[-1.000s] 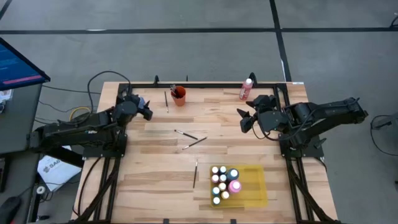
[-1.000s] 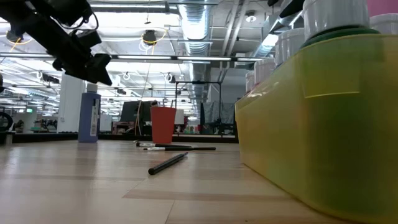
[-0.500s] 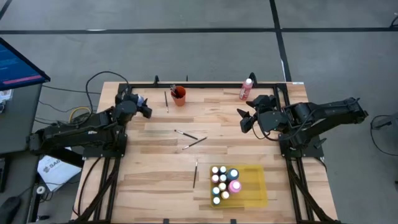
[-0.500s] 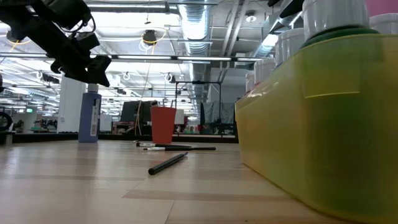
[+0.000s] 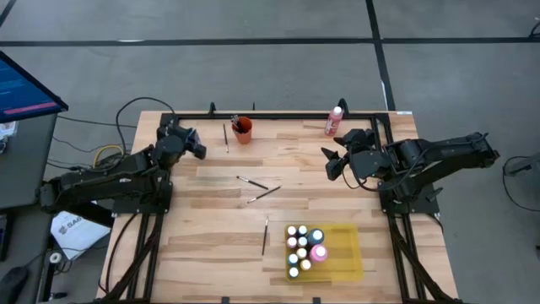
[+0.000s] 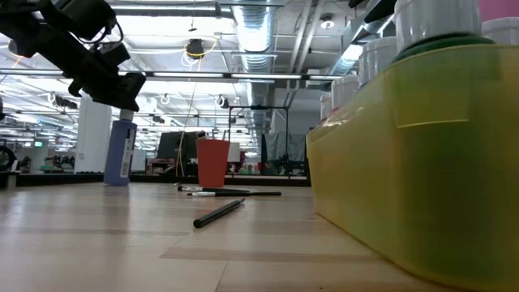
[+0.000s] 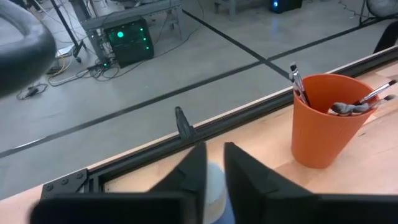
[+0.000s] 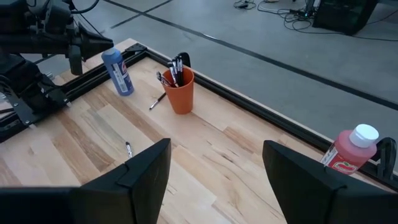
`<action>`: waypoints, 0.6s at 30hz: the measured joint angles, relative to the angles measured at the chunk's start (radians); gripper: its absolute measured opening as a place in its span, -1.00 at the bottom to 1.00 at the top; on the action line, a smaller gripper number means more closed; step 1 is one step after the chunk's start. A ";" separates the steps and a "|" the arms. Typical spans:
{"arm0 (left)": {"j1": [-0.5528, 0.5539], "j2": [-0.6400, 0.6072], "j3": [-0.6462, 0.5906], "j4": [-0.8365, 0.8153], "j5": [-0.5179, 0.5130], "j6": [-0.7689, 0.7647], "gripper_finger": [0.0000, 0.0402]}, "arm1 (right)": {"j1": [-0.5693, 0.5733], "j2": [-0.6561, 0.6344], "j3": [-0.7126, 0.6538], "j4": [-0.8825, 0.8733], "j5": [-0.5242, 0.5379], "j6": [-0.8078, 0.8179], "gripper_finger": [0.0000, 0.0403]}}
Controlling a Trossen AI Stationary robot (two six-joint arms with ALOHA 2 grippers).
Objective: Pick & Place Paint Supplies
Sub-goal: Put the purple paint bottle into the yellow bin
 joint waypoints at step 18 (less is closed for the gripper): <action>-0.001 -0.091 0.047 0.030 0.005 0.183 -0.49 | 0.001 0.000 0.000 0.000 0.000 0.000 0.24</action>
